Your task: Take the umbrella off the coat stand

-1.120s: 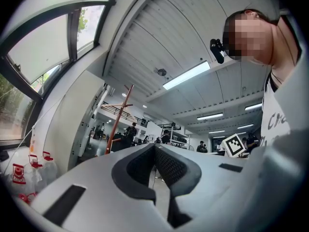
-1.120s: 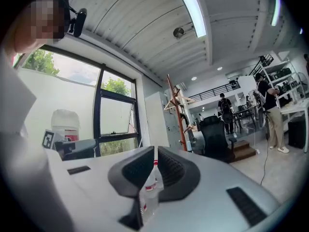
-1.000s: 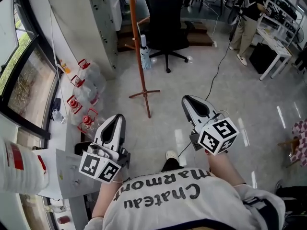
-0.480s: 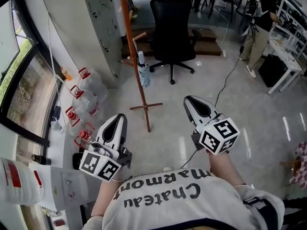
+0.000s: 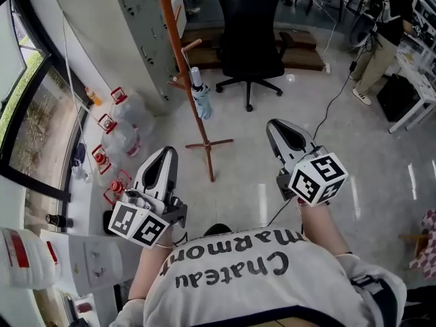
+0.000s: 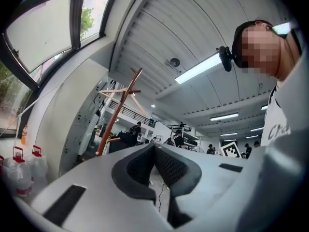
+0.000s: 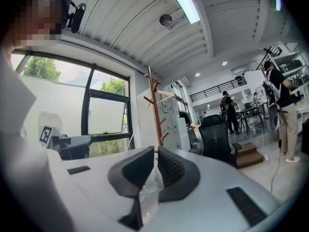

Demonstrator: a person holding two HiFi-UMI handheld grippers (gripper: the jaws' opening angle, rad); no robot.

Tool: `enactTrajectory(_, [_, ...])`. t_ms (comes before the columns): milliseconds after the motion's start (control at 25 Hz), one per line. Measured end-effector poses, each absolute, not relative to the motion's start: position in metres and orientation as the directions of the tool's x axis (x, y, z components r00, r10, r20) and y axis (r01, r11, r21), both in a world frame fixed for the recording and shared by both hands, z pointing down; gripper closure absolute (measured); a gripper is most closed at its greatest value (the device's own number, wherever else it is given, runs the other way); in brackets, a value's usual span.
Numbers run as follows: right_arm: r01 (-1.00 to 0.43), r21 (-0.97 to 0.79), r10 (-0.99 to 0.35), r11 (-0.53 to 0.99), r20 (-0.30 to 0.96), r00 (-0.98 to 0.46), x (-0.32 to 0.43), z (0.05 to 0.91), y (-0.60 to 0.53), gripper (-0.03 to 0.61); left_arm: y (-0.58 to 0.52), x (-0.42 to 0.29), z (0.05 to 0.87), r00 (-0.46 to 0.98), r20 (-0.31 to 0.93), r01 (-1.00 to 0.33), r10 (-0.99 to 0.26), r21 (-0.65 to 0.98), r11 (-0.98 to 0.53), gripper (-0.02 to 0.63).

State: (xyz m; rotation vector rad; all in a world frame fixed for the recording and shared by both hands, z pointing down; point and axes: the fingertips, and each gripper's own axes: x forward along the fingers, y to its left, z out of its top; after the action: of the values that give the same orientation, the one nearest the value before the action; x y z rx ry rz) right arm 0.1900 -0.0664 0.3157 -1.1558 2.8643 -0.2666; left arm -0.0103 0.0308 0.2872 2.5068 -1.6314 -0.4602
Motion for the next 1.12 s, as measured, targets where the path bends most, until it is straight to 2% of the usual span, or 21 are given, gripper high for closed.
enactTrajectory(240, [-0.66, -0.247, -0.67, 0.71, 0.052, -0.741, 0.172, 0.337, -0.084, 0.535, 0.012, -0.018, 0.291, 0.372, -0.198, -0.871, -0.907, 0.263, -0.415, 0.591])
enactTrajectory(480, [-0.658, -0.243, -0.656, 0.713, 0.1, -0.748, 0.142, 0.354, -0.113, 0.535, -0.017, -0.034, 0.3, 0.387, -0.202, -0.858, -0.9, 0.278, -0.432, 0.591])
enactTrajectory(1120, [-0.709, -0.236, -0.713, 0.665, 0.08, -0.696, 0.032, 0.337, -0.239, 0.536, -0.155, -0.147, 0.282, 0.468, -0.204, -0.821, -0.86, 0.259, -0.509, 0.591])
